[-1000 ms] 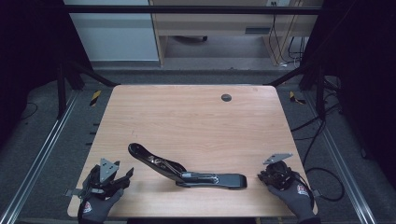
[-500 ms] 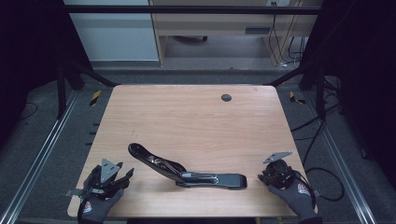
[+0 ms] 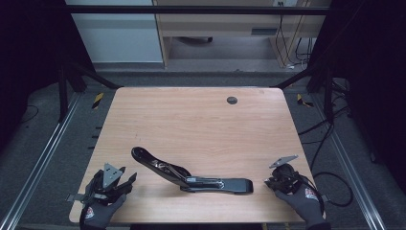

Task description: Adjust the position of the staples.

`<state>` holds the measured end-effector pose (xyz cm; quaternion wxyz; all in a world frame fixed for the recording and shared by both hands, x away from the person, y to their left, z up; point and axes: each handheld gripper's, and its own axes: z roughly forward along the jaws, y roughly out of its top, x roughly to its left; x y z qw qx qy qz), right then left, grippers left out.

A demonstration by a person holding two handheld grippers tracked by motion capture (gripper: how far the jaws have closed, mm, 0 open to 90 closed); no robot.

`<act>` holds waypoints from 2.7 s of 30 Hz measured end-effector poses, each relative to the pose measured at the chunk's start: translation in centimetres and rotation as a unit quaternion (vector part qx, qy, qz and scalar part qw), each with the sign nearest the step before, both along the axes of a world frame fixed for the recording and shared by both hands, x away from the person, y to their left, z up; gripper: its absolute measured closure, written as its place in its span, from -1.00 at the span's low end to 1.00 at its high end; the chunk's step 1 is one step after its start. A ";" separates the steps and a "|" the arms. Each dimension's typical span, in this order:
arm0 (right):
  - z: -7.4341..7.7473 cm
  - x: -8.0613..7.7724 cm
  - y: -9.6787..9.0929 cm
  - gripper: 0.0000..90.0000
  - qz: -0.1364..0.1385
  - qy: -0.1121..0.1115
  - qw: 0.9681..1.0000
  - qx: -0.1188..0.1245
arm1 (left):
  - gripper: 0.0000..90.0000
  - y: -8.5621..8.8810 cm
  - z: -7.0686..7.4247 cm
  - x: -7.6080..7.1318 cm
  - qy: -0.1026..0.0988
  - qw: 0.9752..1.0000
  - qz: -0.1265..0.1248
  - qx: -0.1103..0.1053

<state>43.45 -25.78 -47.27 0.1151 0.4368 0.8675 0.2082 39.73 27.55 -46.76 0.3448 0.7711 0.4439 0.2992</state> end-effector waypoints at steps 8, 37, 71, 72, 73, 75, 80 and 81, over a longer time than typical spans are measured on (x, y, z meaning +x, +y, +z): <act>-0.1 0.0 0.0 0.74 0.004 0.001 1.000 0.003 | 0.14 0.0 0.0 0.0 -0.004 1.000 0.000 0.003; 6.2 0.5 2.2 0.74 0.108 -0.073 0.989 0.075 | 0.22 0.0 -0.1 0.1 0.001 1.000 0.005 -0.004; 9.2 2.0 7.8 0.74 0.229 -0.112 0.958 0.128 | 0.22 -0.1 -0.2 0.3 -0.001 1.000 0.002 -0.010; 9.2 2.1 8.0 0.74 0.231 -0.110 0.958 0.127 | 0.22 -0.1 -0.2 0.3 -0.001 1.000 0.001 -0.009; 9.2 2.1 8.1 0.74 0.233 -0.110 0.958 0.125 | 0.22 -0.1 -0.2 0.3 -0.001 1.000 0.002 -0.009; 9.1 2.2 8.3 0.74 0.240 -0.109 0.957 0.124 | 0.22 -0.1 -0.2 0.3 -0.001 1.000 0.001 -0.009; 9.1 2.3 9.0 0.74 0.250 -0.107 0.954 0.125 | 0.22 -0.1 -0.3 0.4 0.000 1.000 0.002 -0.011; 9.0 2.4 9.1 0.74 0.252 -0.107 0.953 0.125 | 0.22 -0.1 -0.3 0.4 0.000 1.000 0.001 -0.010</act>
